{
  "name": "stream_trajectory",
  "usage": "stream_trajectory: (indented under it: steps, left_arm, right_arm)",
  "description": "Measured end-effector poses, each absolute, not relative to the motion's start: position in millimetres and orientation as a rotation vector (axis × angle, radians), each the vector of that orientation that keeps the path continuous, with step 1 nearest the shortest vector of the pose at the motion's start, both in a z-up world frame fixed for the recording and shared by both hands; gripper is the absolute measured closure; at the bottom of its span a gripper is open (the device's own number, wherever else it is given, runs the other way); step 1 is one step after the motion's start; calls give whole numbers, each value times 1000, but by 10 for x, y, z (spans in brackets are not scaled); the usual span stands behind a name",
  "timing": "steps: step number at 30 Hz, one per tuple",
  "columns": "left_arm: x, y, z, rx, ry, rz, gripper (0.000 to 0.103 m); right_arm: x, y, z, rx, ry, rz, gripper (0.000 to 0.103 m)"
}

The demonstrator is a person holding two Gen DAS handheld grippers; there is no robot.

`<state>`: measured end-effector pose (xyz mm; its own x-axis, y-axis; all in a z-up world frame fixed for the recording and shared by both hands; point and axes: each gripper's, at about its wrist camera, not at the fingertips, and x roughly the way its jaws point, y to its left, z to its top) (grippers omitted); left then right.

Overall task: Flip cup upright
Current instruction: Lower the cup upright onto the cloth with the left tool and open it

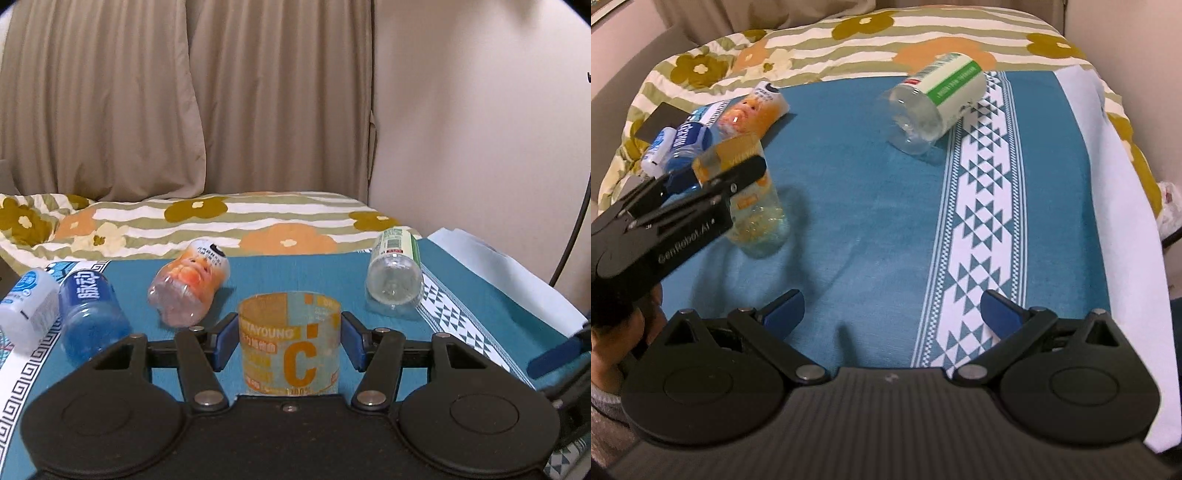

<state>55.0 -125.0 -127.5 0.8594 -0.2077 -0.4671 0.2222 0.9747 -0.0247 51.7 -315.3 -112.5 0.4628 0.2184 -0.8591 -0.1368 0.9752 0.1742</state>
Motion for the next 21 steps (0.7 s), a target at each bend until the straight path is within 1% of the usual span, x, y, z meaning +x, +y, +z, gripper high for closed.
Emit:
stream_trajectory:
  steps: [7, 12, 13, 15, 16, 17, 18, 21]
  left_arm:
    - [426, -1261, -1280, 68, 526, -231, 41]
    - [435, -1260, -1265, 84, 549, -237, 38]
    - [439, -1258, -1265, 88, 554, -238, 36]
    - [442, -1255, -1262, 98, 556, -237, 21]
    - [439, -1256, -1255, 103, 554, -236, 17]
    - [439, -1259, -1241, 109, 552, -237, 8]
    - [437, -1260, -1222, 116, 550, -238, 4]
    - [442, -1256, -1142, 123, 565, -240, 4]
  right_arm:
    - [493, -3120, -1109, 87, 1053, 230, 0]
    - [480, -3124, -1110, 94, 1054, 223, 0]
    - [476, -3125, -1111, 93, 1054, 221, 0]
    - [468, -3123, -1113, 91, 1054, 217, 0]
    - [466, -3126, -1113, 90, 1055, 215, 0]
    - [463, -3129, -1110, 90, 1055, 213, 0]
    - [458, -3131, -1102, 89, 1054, 209, 0]
    - [428, -3149, -1039, 87, 1042, 195, 0]
